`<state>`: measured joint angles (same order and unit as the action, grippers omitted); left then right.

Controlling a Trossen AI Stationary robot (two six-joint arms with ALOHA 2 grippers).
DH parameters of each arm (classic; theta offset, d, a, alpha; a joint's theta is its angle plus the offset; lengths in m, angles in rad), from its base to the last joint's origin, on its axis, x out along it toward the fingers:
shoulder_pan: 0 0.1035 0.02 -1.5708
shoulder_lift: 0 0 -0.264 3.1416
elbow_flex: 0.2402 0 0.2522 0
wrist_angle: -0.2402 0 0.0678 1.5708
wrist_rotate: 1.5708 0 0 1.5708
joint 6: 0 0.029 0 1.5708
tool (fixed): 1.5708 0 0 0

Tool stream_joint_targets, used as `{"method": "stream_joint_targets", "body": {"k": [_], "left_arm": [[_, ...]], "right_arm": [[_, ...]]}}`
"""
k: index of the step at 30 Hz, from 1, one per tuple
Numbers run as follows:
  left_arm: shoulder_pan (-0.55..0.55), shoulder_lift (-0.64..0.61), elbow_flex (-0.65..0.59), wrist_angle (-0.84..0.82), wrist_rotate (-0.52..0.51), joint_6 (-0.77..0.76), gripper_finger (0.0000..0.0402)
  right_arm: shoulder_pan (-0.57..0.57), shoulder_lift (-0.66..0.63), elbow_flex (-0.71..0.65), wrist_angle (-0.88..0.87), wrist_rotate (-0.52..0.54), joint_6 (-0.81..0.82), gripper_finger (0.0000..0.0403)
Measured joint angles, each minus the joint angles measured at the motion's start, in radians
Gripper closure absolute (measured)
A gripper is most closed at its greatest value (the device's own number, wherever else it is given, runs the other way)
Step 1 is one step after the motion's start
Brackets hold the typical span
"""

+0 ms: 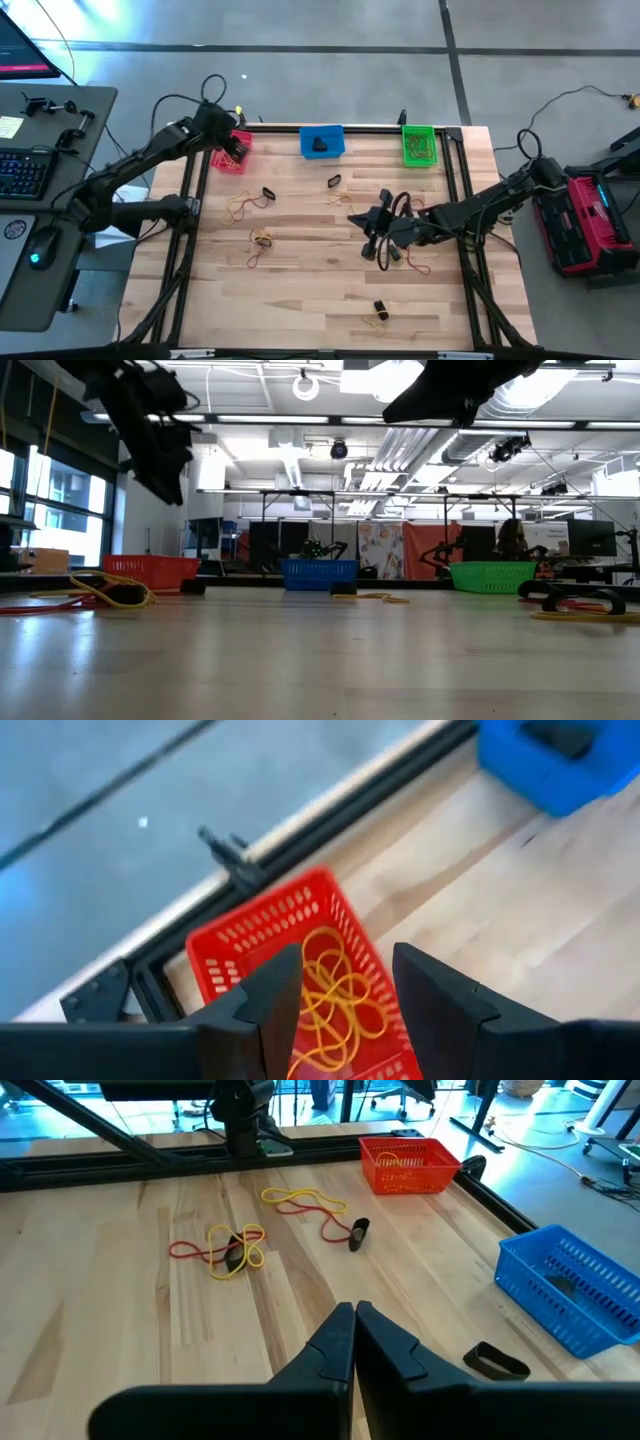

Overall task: Sort rubber bands into baskets
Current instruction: Put the yellow rubber band into the left red bin

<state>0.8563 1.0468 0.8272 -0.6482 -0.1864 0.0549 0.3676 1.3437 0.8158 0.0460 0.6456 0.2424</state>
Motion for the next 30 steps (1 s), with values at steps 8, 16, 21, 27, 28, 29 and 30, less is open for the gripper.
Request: {"method": "stream_joint_targets", "body": {"k": [8,16,21,27,28,29,30], "left_arm": [[-0.089,-0.172,0.000,0.046,0.005,-0.028,0.0250],[-0.156,-0.266,0.000,0.086,0.076,-0.019,0.0250],[-0.164,-0.265,0.000,0.086,0.080,-0.047,0.0250],[-0.164,-0.246,0.000,0.106,0.130,-0.046,0.0250],[-0.164,-0.246,0.000,0.109,0.143,-0.045,0.0250],[-0.165,-0.245,0.000,0.118,0.156,-0.045,0.0252],[-0.165,-0.245,0.000,0.129,0.162,-0.045,0.0255]], "right_arm": [[0.000,0.000,0.000,0.000,-0.002,0.000,0.0403],[0.000,0.000,0.000,0.000,-0.002,0.000,0.0403],[0.000,0.000,0.000,0.000,-0.002,0.000,0.0403],[0.000,0.000,0.000,0.000,-0.002,0.000,0.0403],[0.000,0.000,0.000,0.000,-0.002,0.000,0.0403],[0.000,0.000,0.000,0.000,-0.002,0.000,0.0403],[0.000,0.000,0.000,0.000,-0.002,0.000,0.0403]]}}
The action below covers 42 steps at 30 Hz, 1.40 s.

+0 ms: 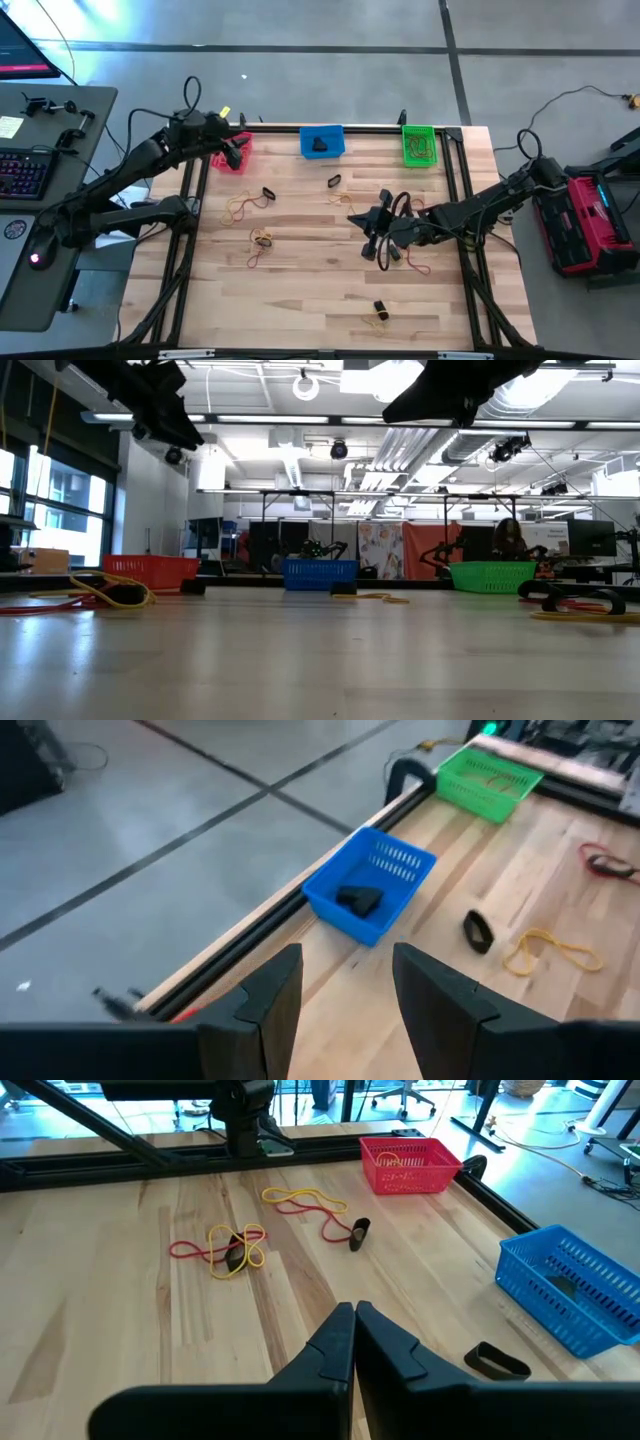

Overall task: Sort rubber bands into baskets
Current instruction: Put the yellow rubber band into the left red bin

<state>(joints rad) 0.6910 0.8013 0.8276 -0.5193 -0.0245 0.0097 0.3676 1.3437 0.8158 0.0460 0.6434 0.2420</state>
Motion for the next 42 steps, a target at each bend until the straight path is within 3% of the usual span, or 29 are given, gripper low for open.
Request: {"method": "stream_joint_targets", "body": {"k": [16,33,42], "left_arm": [[-0.088,-0.001,0.000,0.092,-0.015,0.034,0.0396],[-0.256,-0.002,-0.001,0.221,-0.094,0.087,0.0401],[-0.343,-0.022,-0.153,0.476,-0.096,0.151,0.0401]], "right_arm": [[0.000,0.000,0.000,-0.002,0.000,0.000,0.0403],[0.000,0.000,0.000,-0.004,-0.023,0.000,0.0403],[0.000,0.000,0.000,-0.004,-0.023,0.001,0.0403]]}}
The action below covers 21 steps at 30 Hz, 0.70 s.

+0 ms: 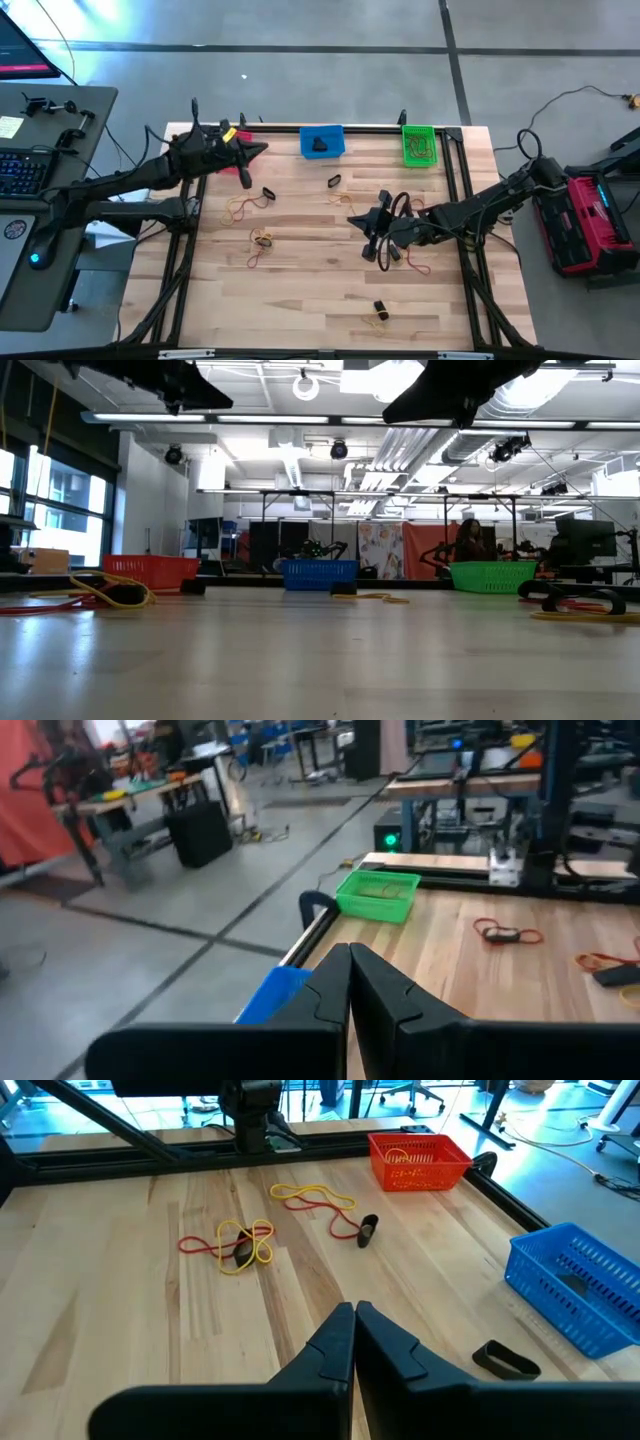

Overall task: Sort rubber bands into baskets
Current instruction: Put the yellow rubber band into the left red bin

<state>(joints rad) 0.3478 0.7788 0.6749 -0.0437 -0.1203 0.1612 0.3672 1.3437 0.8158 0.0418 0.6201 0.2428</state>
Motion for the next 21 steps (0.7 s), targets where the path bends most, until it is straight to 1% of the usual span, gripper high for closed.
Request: {"method": "stream_joint_targets", "body": {"k": [6,11,17,21], "left_arm": [[-0.062,0.000,-0.057,0.034,0.044,0.019,0.0401],[-0.130,0.001,-0.078,0.036,0.071,0.023,0.0401],[-0.242,0.001,-0.123,0.043,0.072,0.032,0.0401],[-0.327,0.003,-0.141,0.012,0.073,0.033,0.0401]], "right_arm": [[0.000,0.000,0.000,0.000,-0.002,-0.025,0.0403],[0.000,0.000,0.000,0.000,0.004,-0.042,0.0403],[0.000,0.000,0.000,0.000,-0.041,-0.042,0.0403],[-0.001,0.000,0.000,0.001,-0.048,-0.042,0.0402]]}}
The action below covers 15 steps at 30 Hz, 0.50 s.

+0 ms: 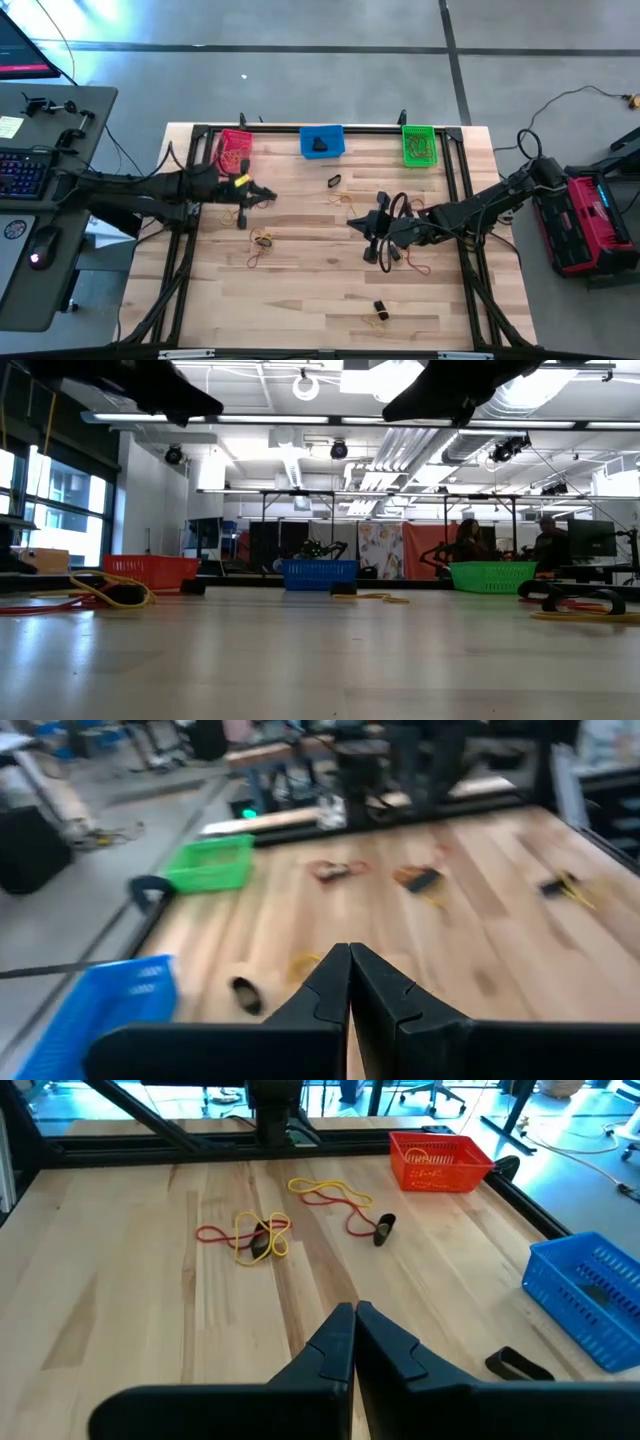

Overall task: Sort rubber bands into baskets
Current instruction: Put the yellow rubber band into the left red bin

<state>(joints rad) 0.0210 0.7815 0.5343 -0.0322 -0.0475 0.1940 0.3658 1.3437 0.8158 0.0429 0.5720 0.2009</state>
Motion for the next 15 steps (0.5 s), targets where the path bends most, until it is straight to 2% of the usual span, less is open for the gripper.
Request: {"method": "stream_joint_targets", "body": {"k": [7,15], "left_arm": [[-0.175,0.000,0.001,-0.163,0.063,-0.074,0.0400],[-0.382,0.057,0.001,-0.300,0.064,-0.322,0.0367]], "right_arm": [[-0.001,0.000,0.000,-0.010,-0.003,0.031,0.0402],[-0.001,0.000,0.000,-0.025,-0.005,0.034,0.0402]]}}
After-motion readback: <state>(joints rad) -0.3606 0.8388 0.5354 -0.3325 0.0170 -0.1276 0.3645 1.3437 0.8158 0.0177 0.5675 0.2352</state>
